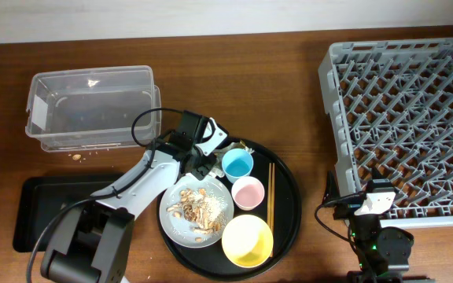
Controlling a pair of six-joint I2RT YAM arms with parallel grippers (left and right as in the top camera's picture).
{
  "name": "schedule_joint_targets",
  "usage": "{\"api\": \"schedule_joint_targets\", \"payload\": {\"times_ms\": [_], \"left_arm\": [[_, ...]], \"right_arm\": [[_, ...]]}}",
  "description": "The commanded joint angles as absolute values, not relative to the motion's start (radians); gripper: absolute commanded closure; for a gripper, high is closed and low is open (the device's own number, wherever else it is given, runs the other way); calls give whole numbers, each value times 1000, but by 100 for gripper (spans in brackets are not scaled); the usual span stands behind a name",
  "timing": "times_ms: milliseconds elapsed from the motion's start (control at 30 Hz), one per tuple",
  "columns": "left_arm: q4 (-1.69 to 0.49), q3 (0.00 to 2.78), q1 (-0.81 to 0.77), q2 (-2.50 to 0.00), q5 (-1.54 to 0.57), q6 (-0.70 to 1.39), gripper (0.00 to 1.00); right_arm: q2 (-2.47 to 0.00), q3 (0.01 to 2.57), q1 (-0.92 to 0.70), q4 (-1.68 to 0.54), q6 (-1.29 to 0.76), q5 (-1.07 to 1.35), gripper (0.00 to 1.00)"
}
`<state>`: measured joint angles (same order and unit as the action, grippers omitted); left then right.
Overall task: Sort waste into correct bins and load items into the dishwasher rack
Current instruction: 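Reach the left gripper to the gold wrapper on the black tray, then grasp the gold snack wrapper with the left gripper and lift, then move the wrapper over the clear bin and release it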
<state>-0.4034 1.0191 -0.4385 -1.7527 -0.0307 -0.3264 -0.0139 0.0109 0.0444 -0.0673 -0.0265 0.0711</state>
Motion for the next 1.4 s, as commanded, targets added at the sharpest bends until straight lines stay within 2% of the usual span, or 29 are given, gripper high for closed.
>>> {"api": "schedule_joint_targets", "payload": {"times_ms": [0, 133, 300, 867, 967, 1067, 1100, 1200, 1367], "left_arm": [[-405, 1032, -441, -1757, -45, -327, 71], [-405, 1032, -441, -1757, -45, -327, 80], [-405, 1034, -441, -1747, -45, -326, 99], [-380, 1042, -422, -1443, -32, -185, 99], [-329, 1042, -377, -1420, 38, -64, 99], [-272, 1042, -277, -1410, 76, 150, 99], [-262, 1042, -206, -1410, 76, 319, 99], [-279, 1042, -84, -1411, 76, 655, 99], [-282, 1042, 38, -1411, 76, 918, 99]], "right_arm": [[-6, 6, 46, -72, -30, 67, 1], [-6, 6, 46, -72, -30, 67, 1], [-6, 6, 46, -72, -30, 67, 1], [-6, 6, 46, -72, -30, 67, 1], [-6, 6, 46, -72, -30, 67, 2], [-6, 6, 46, -72, -30, 67, 1], [-6, 6, 46, -72, -30, 67, 1], [-6, 6, 46, -72, -30, 67, 1], [-6, 6, 46, -72, -30, 67, 1]]}}
